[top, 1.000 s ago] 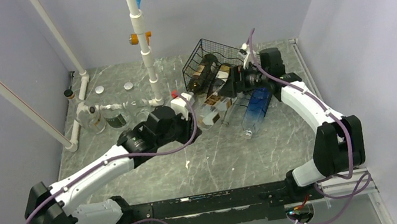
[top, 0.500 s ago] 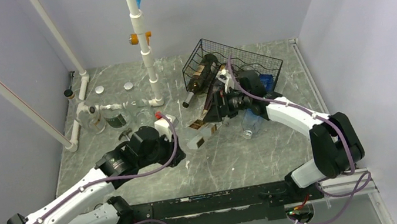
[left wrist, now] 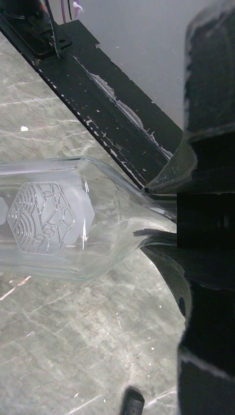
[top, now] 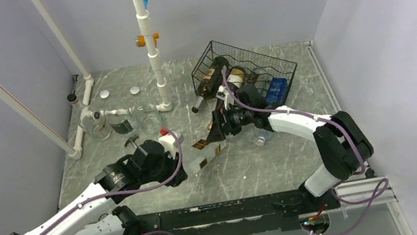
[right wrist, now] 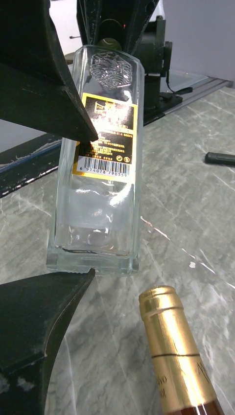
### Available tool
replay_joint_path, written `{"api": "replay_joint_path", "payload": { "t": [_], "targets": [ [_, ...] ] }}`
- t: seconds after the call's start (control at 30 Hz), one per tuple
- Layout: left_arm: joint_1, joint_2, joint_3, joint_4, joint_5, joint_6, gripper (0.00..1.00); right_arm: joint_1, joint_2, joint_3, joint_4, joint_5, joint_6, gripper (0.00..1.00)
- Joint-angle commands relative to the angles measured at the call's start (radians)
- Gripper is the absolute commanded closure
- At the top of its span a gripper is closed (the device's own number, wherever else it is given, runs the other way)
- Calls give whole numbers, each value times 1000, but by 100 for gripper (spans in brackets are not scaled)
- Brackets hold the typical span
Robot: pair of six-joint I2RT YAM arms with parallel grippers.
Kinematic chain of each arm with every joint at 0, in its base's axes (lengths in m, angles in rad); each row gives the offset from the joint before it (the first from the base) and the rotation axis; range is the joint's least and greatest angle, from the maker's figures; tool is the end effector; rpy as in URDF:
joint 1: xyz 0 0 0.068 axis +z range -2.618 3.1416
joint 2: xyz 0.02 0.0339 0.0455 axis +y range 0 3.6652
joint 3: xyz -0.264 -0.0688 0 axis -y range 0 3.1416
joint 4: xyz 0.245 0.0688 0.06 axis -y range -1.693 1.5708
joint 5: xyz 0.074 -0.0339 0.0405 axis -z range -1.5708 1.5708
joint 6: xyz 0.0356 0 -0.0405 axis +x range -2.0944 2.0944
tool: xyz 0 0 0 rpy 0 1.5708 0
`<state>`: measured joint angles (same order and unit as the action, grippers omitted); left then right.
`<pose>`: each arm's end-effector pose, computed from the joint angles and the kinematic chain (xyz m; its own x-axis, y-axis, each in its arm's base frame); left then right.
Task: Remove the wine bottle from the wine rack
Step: Pick up the wine bottle from the wine rack.
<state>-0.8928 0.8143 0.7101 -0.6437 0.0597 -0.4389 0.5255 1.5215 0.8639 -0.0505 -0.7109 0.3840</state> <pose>0.1044 -0.1330 0.2652 -0.7282 0.2279 -0.6464 0.5473 0.7610 -0.3483 0.2602 0.1777 0.2092 -0.8247 -0.1501 -0.5453 -0.5392 0.4995 0.6781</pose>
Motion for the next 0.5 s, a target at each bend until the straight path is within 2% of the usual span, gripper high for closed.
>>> {"api": "replay_joint_path", "payload": {
  "t": [0.0, 0.47],
  "targets": [
    [5, -40, 23, 212, -46, 7, 100, 84, 7, -5, 44, -199, -29, 1],
    [6, -131, -59, 150, -57, 38, 100, 88, 25, 2, 3, -157, -117, 1]
  ]
}}
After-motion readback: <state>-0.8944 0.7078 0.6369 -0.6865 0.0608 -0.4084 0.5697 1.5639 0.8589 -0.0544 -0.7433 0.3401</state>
